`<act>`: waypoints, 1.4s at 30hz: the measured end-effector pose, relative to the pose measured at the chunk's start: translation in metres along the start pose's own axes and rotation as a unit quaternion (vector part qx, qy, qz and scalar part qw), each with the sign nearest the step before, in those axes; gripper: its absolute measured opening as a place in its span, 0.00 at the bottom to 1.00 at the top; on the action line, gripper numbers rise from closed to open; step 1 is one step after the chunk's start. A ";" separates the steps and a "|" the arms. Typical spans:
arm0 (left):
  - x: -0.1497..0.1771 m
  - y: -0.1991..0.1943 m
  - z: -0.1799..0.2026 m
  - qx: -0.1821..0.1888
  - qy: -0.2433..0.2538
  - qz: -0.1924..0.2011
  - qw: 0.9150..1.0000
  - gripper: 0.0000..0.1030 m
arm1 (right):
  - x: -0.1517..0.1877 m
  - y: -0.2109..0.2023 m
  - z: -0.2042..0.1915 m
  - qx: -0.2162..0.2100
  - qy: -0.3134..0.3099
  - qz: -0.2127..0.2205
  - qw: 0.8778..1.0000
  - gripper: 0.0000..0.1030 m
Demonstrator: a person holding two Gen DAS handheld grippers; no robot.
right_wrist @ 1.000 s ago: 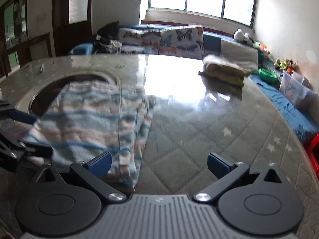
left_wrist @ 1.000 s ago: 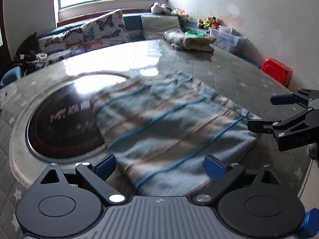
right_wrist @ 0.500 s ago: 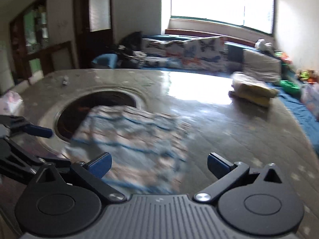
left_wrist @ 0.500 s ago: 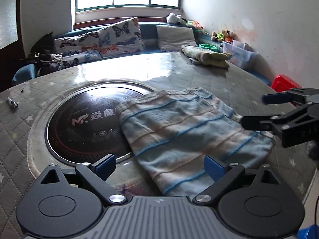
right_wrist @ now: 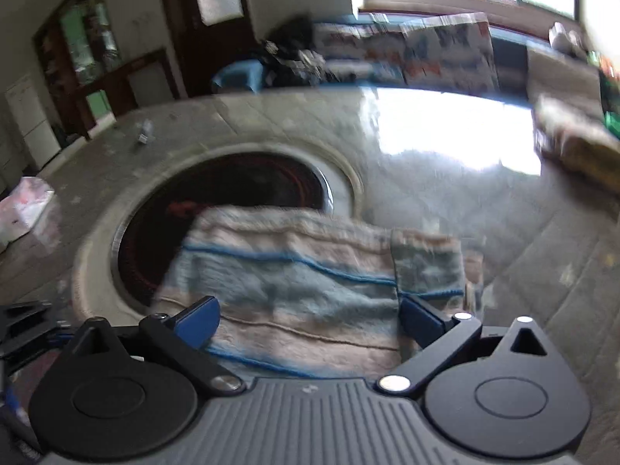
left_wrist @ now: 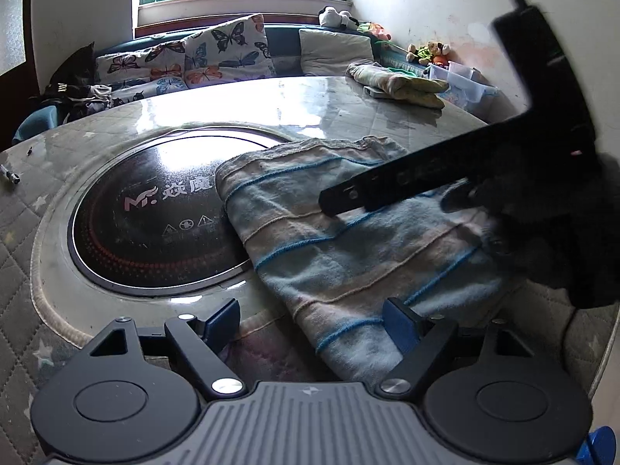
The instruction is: Fold towel
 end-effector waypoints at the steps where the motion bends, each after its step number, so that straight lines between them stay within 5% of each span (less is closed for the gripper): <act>1: 0.001 0.000 0.000 0.001 0.002 0.001 1.000 0.81 | 0.001 0.005 0.002 0.006 -0.003 0.000 1.000 1.00; 16: -0.003 0.001 -0.009 -0.007 -0.007 -0.007 1.000 0.93 | -0.035 0.025 0.000 0.039 0.038 -0.022 0.998 0.99; 22: 0.002 -0.002 -0.011 -0.003 -0.007 -0.007 1.000 0.93 | -0.030 0.038 -0.006 0.073 0.005 -0.024 0.997 1.00; 29: 0.006 -0.004 -0.011 -0.002 -0.010 -0.008 1.000 0.93 | -0.044 0.030 -0.025 0.030 0.022 -0.021 0.999 0.99; 37: 0.008 -0.005 -0.011 0.001 -0.007 -0.007 1.000 0.93 | -0.036 0.064 -0.028 0.066 -0.002 -0.033 0.997 1.00; 42: 0.008 -0.005 -0.011 0.003 -0.009 -0.007 1.000 0.93 | -0.046 0.039 -0.021 0.038 0.026 -0.018 0.999 0.96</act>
Point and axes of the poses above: each gripper's, at about its wrist camera, not at the fingertips, and y roughly the way its jaws point, z to its right, x to its underside, the point moved 5 cm from there along y, roughly the way its jaws point, and after that the axes turned 14 degrees about y, right-handed, at the moved point
